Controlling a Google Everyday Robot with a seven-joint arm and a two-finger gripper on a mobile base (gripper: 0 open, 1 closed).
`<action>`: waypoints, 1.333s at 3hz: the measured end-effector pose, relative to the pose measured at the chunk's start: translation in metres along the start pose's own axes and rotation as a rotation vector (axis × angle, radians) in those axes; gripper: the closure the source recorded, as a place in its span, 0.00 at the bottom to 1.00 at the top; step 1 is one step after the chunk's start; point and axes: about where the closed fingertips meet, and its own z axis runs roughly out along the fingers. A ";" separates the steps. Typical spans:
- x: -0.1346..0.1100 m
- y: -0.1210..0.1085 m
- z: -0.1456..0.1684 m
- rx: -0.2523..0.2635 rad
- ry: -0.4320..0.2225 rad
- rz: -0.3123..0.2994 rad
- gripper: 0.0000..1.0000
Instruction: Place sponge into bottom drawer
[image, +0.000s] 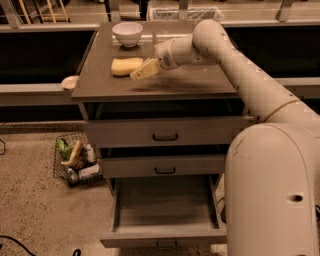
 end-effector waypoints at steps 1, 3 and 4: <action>0.003 -0.002 0.013 -0.002 0.016 -0.007 0.00; 0.006 -0.005 0.031 -0.008 0.037 -0.012 0.00; 0.008 -0.004 0.038 -0.019 0.045 -0.013 0.14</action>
Offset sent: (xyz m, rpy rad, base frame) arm 0.0217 0.0138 -0.0135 -0.0407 -0.0019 -0.0067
